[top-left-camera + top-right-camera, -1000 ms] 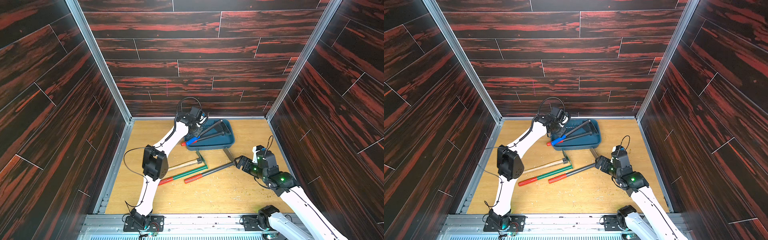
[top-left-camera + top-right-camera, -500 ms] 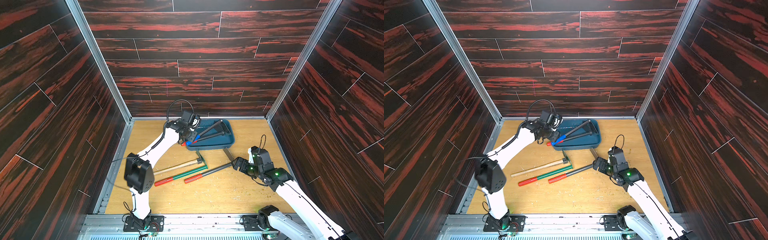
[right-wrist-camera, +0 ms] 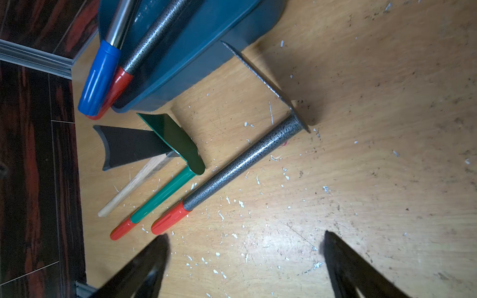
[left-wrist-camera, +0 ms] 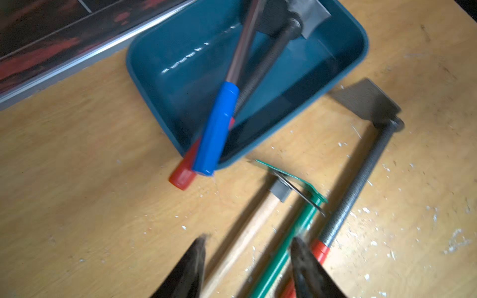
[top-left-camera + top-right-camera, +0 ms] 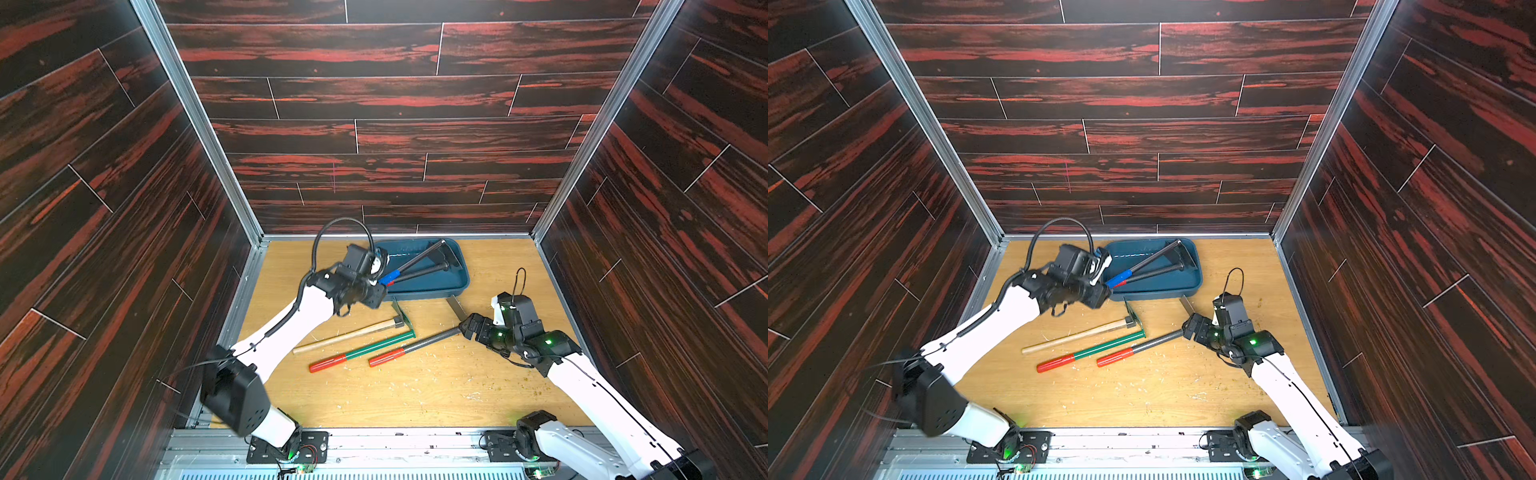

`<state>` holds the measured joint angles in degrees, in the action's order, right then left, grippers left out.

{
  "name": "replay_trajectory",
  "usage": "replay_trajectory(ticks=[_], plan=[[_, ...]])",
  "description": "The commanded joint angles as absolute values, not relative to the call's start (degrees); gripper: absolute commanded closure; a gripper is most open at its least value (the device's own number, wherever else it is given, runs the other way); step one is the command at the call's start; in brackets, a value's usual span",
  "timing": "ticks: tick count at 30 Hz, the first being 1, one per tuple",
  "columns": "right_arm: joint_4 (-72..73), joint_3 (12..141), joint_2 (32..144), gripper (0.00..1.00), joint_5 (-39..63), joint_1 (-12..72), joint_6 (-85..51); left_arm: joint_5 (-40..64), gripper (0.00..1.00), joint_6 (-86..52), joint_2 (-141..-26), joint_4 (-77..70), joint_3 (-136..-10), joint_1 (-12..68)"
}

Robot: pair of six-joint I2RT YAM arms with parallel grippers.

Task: Put the small hoe into the storage box
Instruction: Place the hoe in the storage box, then pick up the hoe from the center of the board.

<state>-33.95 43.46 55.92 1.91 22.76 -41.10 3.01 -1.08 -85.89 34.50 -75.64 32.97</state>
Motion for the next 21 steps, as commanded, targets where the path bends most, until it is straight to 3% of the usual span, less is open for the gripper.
replay_trajectory(ticks=[1,21], plan=[[-35.46,45.26,56.68,0.04,3.29,22.69,-41.22,4.22,0.43,-3.54,-81.60,33.49,-71.58,34.79],[-37.57,50.07,60.20,0.04,6.93,22.68,-40.80,5.45,0.38,-5.34,-77.76,29.85,-60.14,44.62]])
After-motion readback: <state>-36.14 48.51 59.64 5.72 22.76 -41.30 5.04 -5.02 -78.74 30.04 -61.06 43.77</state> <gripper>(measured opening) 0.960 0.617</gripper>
